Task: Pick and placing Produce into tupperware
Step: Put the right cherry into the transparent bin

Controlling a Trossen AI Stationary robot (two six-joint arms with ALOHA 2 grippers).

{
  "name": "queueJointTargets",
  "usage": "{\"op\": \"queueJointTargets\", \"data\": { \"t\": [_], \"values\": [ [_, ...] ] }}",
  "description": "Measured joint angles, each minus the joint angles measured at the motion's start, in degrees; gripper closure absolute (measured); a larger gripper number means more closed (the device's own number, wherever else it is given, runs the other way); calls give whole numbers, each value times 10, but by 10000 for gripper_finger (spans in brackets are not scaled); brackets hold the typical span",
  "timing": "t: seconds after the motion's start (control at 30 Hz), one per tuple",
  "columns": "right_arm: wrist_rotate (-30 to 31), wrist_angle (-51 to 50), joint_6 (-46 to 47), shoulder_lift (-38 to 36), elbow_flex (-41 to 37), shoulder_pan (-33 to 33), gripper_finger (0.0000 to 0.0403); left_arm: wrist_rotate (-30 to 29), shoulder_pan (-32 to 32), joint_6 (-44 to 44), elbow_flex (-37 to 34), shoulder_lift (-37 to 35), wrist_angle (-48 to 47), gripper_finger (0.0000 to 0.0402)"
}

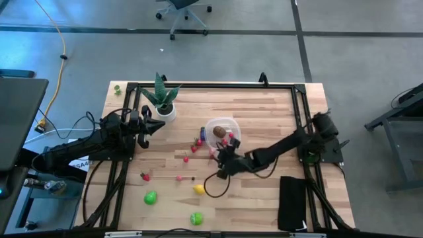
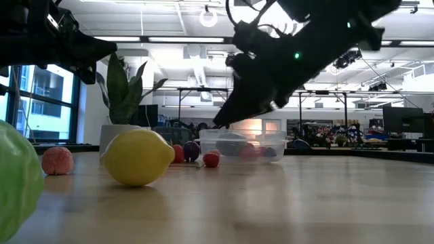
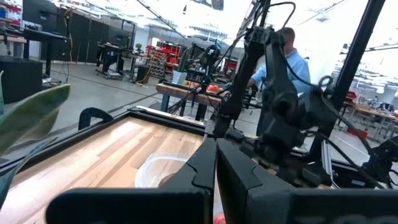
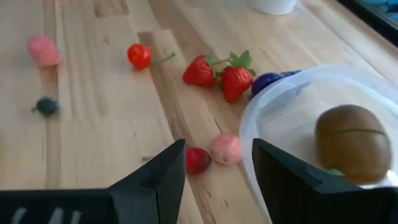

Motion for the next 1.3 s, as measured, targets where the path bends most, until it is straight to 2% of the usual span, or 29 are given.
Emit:
{"op": "queueJointTargets", "data": {
  "t": [0.17,0.3,0.7,1.3],
  "values": [
    [-1,45,43,69,8,12,227,0,0,0,0,0,0,399],
    [8,85,61,91,10,14,227,0,0,0,0,0,0,399],
    [6,89,99,96,10,1,227,0,0,0,0,0,0,399],
    [-4,115,96,118,10,-8,228,0,0,0,0,0,0,399]
  ]
}}
